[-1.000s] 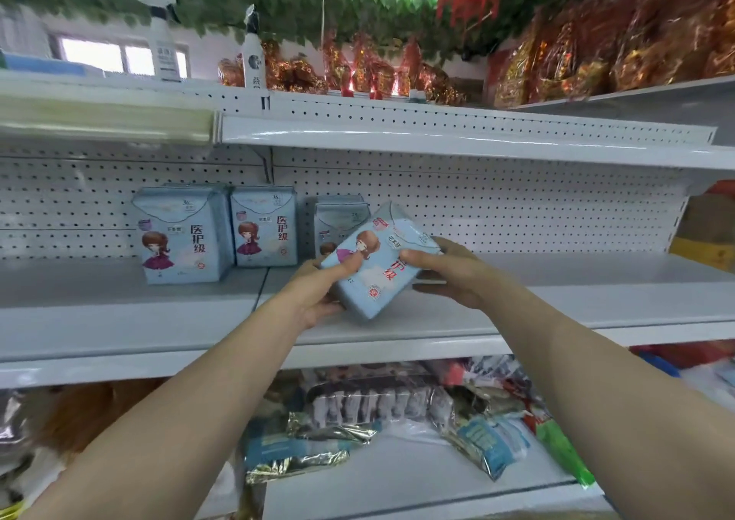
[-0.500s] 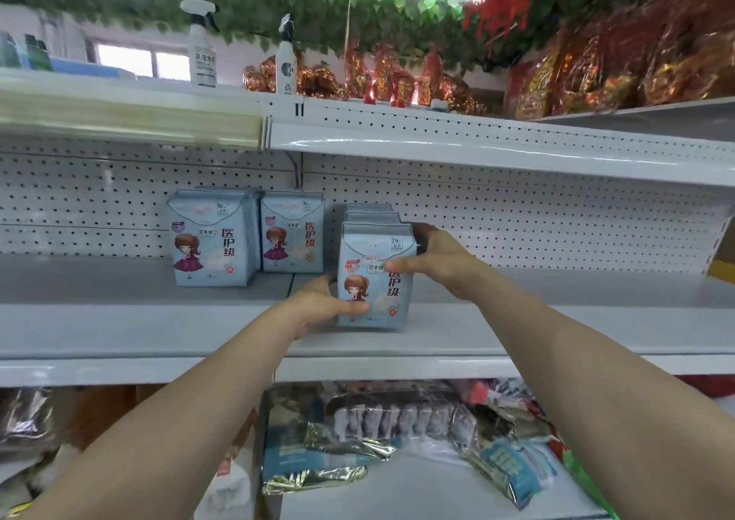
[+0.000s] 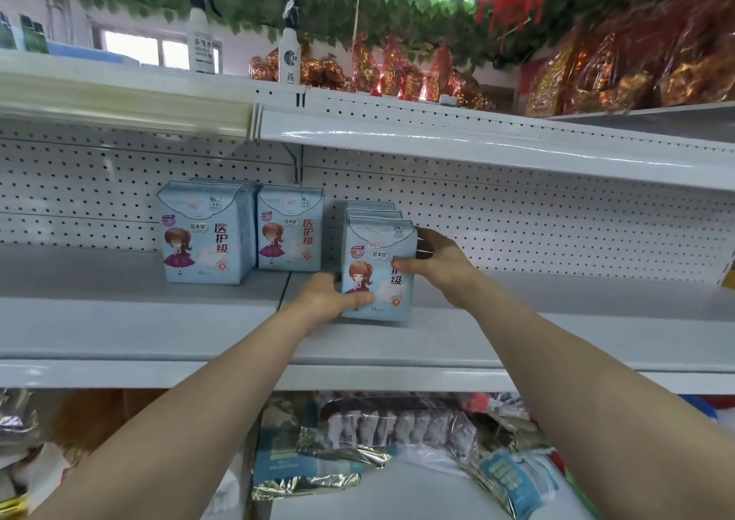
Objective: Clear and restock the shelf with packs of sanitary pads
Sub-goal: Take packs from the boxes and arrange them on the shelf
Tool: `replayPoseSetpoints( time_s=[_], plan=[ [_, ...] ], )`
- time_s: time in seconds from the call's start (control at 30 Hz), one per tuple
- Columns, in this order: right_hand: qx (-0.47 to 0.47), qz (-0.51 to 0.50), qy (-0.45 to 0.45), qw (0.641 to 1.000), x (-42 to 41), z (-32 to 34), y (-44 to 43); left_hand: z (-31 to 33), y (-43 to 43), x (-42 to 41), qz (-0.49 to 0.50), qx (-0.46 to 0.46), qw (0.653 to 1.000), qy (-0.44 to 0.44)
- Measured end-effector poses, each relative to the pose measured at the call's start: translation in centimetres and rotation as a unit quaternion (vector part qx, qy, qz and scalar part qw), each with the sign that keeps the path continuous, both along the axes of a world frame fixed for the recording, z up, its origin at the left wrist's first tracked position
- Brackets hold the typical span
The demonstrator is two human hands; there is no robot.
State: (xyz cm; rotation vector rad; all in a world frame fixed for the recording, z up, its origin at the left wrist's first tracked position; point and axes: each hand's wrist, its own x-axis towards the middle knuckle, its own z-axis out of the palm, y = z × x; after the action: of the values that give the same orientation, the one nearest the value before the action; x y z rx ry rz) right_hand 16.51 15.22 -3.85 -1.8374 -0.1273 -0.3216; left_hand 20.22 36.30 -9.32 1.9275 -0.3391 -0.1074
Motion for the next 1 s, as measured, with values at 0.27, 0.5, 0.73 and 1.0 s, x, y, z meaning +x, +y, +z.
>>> replayPoseSetpoints(
  time_s=[0.27, 0.5, 0.73, 1.0],
  plan=[
    [-0.131, 0.010, 0.011, 0.991, 0.8, -2.3, 0.3, -0.9, -0.5, 1.0, -0.001, 0.093, 0.995, -0.042],
    [-0.123, -0.020, 0.010, 0.992, 1.8, -2.8, 0.2, -0.8, -1.5, 1.4, 0.046, 0.103, 0.991, -0.068],
    [-0.092, -0.019, 0.002, 0.996, 2.7, -3.9, -0.5, -0.1, -1.6, 0.5, 0.041, 0.083, 0.995, -0.048],
    [0.180, -0.027, 0.040, 0.982, 3.8, -2.1, -1.7, 9.0, -3.2, -1.8, 0.079, 0.113, 0.982, -0.131]
  ],
)
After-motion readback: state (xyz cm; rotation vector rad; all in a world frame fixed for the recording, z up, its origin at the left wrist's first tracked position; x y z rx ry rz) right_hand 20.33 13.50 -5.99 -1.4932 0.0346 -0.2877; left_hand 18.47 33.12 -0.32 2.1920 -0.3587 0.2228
